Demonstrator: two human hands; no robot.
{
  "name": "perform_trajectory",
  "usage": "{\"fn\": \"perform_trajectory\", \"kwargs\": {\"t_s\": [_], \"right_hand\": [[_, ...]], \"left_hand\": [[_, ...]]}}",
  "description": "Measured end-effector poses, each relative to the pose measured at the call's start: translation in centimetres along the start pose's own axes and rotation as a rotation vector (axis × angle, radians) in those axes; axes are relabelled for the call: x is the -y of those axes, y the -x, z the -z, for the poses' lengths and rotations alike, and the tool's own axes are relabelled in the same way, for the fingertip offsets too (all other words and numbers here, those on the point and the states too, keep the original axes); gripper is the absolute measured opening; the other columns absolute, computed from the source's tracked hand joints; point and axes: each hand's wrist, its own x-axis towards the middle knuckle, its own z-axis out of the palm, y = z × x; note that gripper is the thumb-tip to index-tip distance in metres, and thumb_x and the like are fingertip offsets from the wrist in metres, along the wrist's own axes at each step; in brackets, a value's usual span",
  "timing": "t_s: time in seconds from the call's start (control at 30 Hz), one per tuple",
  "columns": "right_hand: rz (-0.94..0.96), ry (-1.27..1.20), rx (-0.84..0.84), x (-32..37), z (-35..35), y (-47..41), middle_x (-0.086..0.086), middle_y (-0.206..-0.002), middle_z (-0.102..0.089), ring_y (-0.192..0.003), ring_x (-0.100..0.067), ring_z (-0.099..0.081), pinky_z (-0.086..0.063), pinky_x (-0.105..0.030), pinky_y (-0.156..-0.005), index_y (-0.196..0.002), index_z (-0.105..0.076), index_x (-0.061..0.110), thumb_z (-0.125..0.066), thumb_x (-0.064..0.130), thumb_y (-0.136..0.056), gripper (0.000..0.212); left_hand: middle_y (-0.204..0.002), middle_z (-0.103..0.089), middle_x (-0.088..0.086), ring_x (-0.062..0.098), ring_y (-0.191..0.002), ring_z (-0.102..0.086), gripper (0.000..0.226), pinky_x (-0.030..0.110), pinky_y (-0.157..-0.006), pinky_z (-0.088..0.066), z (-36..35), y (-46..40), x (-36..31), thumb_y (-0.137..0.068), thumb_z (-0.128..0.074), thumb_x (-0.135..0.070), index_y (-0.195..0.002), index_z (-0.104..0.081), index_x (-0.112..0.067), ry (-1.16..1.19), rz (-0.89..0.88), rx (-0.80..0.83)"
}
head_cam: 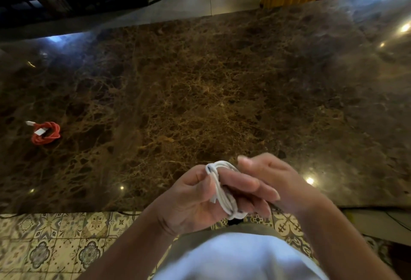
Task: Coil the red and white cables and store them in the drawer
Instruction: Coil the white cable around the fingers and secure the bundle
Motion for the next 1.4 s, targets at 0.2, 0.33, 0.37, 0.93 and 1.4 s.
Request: {"fn": "perform_trajectory", "kwargs": {"t_s": [0.2,0.33,0.37,0.93,1.4], "right_hand": [[0.019,0.339,0.031,2.7,0.1,-2.6,-0.003,-0.071,-0.052,-0.063,-0.011,-0.049,-0.042,-0.02,-0.06,-0.084,-0.058,-0.003,-0.05,0.025,-0.107,0.037],[0.033,0.332,0.124,2.6,-0.1,-3.3,0.0,-0.065,-0.051,-0.056,-0.007,-0.047,-0.039,-0.017,-0.053,-0.078,-0.057,0.0,-0.055,0.016,-0.102,0.029],[0.056,0.318,0.134,2.5,0.0,-3.3,-0.005,-0.065,-0.051,-0.056,-0.008,-0.047,-0.038,-0.018,-0.053,-0.078,-0.058,0.0,-0.055,0.017,-0.101,0.029],[0.01,0.435,0.051,1.4,0.9,-3.0,-0.003,-0.078,-0.062,-0.069,-0.019,-0.057,-0.046,-0.031,-0.06,-0.097,-0.062,0.002,-0.062,0.025,-0.101,0.023],[-0.082,0.33,-0.259,-1.1,4.2,-3.9,-0.008,-0.05,-0.048,-0.032,-0.015,-0.039,-0.03,-0.022,-0.032,-0.094,-0.048,-0.011,-0.067,0.037,-0.095,0.051]], "left_hand": [[-0.132,-0.067,0.021,0.028,-0.112,-0.071,0.042,0.04,-0.101,-0.054,0.1,-0.2,0.2,-0.107,-0.053,-0.033,-0.131,-0.066,0.0,-0.045,0.15,0.041],[-0.135,-0.064,0.025,0.036,-0.117,-0.068,0.045,0.049,-0.106,-0.049,0.8,0.6,0.6,-0.106,-0.055,-0.033,-0.133,-0.064,0.001,-0.041,0.186,0.037],[-0.135,-0.064,0.025,0.037,-0.117,-0.069,0.046,0.049,-0.106,-0.05,1.0,0.7,0.6,-0.105,-0.057,-0.034,-0.133,-0.065,0.001,-0.055,0.184,0.022],[-0.11,-0.079,0.008,0.027,-0.106,-0.075,0.046,0.045,-0.092,-0.058,3.5,0.7,-0.4,-0.102,-0.057,-0.046,-0.127,-0.069,-0.009,-0.186,0.326,-0.009],[-0.127,-0.07,0.024,0.035,-0.122,-0.069,0.047,0.037,-0.102,-0.056,5.3,-1.4,2.1,-0.104,-0.049,-0.03,-0.132,-0.06,0.006,-0.216,0.206,-0.42]]}}
